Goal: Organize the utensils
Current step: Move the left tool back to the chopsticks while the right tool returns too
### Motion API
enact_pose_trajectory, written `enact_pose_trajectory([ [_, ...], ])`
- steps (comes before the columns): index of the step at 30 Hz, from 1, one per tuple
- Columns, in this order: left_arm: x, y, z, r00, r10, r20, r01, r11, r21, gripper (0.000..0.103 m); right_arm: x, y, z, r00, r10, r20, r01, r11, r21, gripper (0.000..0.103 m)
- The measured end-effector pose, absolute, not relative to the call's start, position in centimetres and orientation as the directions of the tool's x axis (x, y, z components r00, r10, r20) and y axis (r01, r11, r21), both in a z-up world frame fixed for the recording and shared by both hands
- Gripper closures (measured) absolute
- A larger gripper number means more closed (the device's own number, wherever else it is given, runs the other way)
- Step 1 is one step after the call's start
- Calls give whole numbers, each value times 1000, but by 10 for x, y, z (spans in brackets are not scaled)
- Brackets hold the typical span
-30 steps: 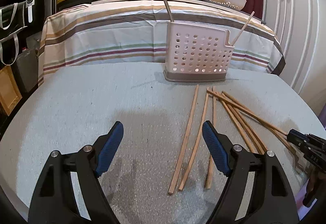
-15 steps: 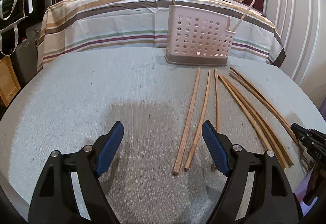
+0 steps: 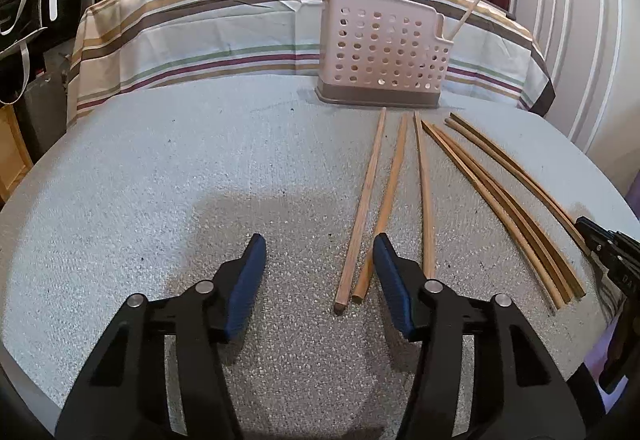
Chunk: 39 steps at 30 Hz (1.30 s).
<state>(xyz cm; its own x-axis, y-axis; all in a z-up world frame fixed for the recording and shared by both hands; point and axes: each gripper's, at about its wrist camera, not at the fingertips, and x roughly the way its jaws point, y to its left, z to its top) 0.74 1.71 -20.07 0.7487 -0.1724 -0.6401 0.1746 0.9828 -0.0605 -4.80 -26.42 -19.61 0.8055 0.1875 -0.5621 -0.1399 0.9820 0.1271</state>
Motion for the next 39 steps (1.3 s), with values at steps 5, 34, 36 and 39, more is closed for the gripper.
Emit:
enact_pose_trajectory([
  [5,9,23,-200,748,-185,-637,169,982,-86,52,-48,-265,-196,805,188,-562,-140,982,129,95],
  [34,-1,7,-204,758,-223,-613,253,967,-39,84,-48,-264,-197,813,196,-549,-136,979,149,95],
  [36,-3,5,-204,766,-214,-606,256,967,-18,86,-48,-265,-198,815,199,-544,-137,979,152,95],
  [39,-6,1,-205,770,-209,-602,267,964,7,90,-49,-267,-198,817,205,-539,-138,977,162,96],
])
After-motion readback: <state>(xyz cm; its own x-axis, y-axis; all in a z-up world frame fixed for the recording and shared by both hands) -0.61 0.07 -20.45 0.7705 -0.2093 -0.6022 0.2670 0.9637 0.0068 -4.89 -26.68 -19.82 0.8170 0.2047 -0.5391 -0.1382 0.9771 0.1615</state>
